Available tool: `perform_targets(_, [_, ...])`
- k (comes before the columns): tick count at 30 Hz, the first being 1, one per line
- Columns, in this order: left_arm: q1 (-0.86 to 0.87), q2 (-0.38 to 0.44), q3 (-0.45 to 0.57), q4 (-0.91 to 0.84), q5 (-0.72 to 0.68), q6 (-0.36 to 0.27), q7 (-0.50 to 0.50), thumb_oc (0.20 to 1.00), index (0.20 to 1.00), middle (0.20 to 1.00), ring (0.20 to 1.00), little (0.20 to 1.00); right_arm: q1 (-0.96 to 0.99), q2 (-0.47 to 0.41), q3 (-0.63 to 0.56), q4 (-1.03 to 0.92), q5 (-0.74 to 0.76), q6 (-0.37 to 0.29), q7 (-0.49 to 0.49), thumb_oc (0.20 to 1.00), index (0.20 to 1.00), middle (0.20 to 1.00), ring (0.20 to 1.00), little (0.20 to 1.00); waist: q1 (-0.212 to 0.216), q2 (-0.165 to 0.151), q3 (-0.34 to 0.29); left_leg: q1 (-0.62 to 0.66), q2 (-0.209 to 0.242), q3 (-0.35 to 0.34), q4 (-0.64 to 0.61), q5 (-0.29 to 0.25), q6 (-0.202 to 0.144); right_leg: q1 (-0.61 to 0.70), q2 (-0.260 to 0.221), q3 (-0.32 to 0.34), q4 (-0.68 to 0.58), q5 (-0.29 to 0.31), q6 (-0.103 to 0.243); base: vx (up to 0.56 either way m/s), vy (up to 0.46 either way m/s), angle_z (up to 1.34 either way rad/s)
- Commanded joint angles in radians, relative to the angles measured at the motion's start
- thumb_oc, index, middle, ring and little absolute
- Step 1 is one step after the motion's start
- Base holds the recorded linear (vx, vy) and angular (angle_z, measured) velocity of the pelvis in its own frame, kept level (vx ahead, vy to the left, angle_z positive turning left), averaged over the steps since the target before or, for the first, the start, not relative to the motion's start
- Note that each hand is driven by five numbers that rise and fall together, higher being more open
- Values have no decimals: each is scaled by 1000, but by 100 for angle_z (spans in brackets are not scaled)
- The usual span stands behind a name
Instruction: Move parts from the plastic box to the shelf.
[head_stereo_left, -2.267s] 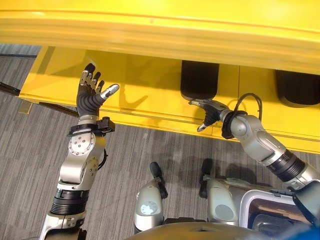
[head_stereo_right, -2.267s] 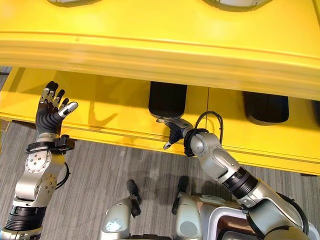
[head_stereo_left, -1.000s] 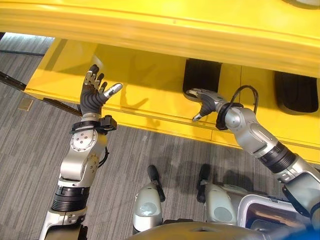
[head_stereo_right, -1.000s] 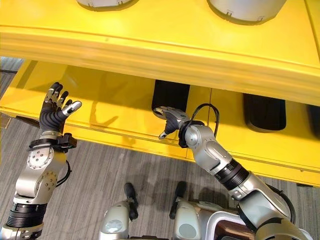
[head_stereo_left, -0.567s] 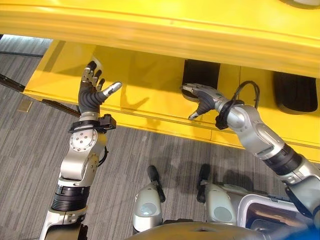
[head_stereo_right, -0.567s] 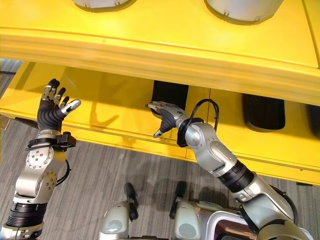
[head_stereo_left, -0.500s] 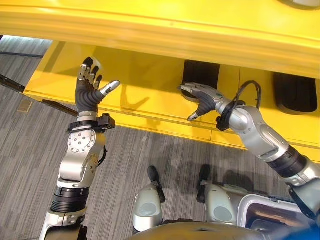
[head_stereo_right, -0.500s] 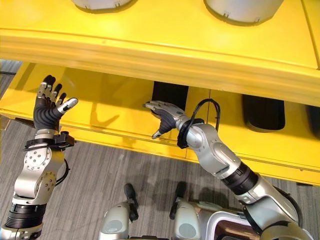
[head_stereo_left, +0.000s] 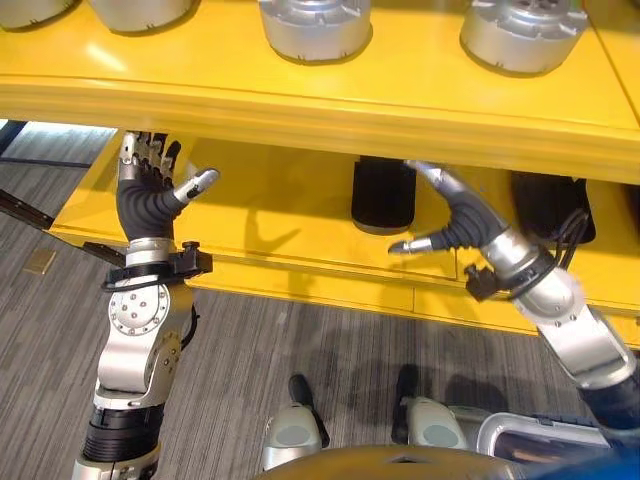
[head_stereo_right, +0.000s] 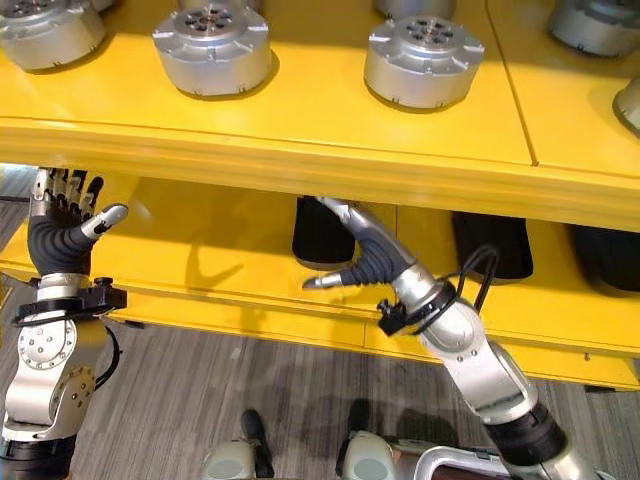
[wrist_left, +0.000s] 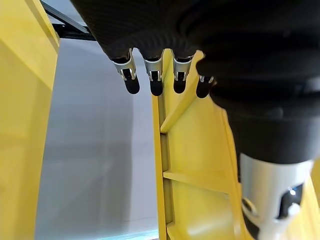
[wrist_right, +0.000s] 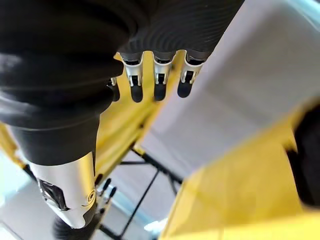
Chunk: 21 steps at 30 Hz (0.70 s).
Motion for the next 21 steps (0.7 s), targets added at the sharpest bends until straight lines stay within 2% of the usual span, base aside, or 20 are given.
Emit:
perform_targets(1, [50,30,31,-29,-74,-66,-59,1000,1000,1000,1000,1000,70,37,-90,-10,206,-30,4,1000,1000,1000,1000,1000,-16,-44,-29,30,2,-18,34,-85,-10,66,-23,-29,69,-152,64,-26,192,5])
perform_targets(5, [148,30,42,11,-137,-75,-149,1000,1000,1000,1000,1000,285,49,-254,31,289,-36,-34,1000,1000,1000,1000,1000,-57,-58,-33,42,-14,-1,16,-83,5,65,-28,-7,51,-127,77,-29,198,0])
perform_targets(8, [181,23,35,12,-144,-88,-185,1000,1000,1000,1000,1000,356,75,-310,38,314,-43,-26,1000,1000,1000,1000,1000,-72,-62,-35,48,-24,5,3,-83,14,61,-34,6,47,-116,86,-31,211,-14])
perform_targets(9, [231,21,30,8,-173,-117,-199,1000,1000,1000,1000,1000,435,97,-364,27,331,-71,44,1000,1000,1000,1000,1000,-90,-66,-37,59,-45,10,-15,-87,29,57,-50,18,47,-100,109,-41,290,-29])
perform_targets(10, [236,25,26,7,-177,-113,-203,1000,1000,1000,1000,1000,441,99,-365,19,325,-68,52,1000,1000,1000,1000,1000,-92,-68,-38,61,-51,12,-18,-86,32,57,-56,21,45,-91,118,-41,290,-30])
perform_targets(12, [235,32,17,10,-187,-100,-203,1000,1000,1000,1000,1000,442,94,-366,13,320,-63,53,1000,1000,1000,1000,1000,-93,-70,-40,62,-56,14,-21,-86,37,55,-65,21,42,-82,126,-16,148,-26])
perform_targets(14, [196,65,-44,27,-156,-69,-208,1000,1000,1000,1000,1000,432,69,-368,6,318,-48,6,1000,1000,1000,1000,1000,-103,-75,-37,70,-60,19,-31,-83,51,39,-119,38,20,-15,175,-29,213,-25])
perform_targets(15, [195,65,-45,27,-156,-69,-207,1000,1000,1000,1000,1000,433,69,-369,5,318,-48,6,1000,1000,1000,1000,1000,-102,-75,-37,70,-60,20,-31,-83,51,39,-119,39,19,-15,175,-58,130,-25])
perform_targets(16, [194,76,-61,30,-155,-48,-203,1000,1000,1000,1000,1000,435,62,-373,7,314,-58,-35,1000,1000,1000,1000,1000,-101,-77,-34,79,-50,48,-30,-83,48,31,-144,8,8,21,191,-4,114,-40])
perform_targets(19, [197,82,-92,31,-122,-90,-127,1000,1000,1000,1000,1000,400,41,-358,19,308,-70,-88,1000,1000,1000,1000,1000,-89,-73,-31,114,-34,97,-31,-99,30,17,-157,-66,13,44,203,-85,120,-84])
perform_targets(21, [185,84,-116,31,-115,-122,-62,1000,1000,1000,1000,1000,357,32,-343,37,288,-93,-151,1000,1000,1000,1000,1000,-88,-63,-31,118,-35,123,-28,-105,37,2,-138,-84,57,13,200,-212,151,-189])
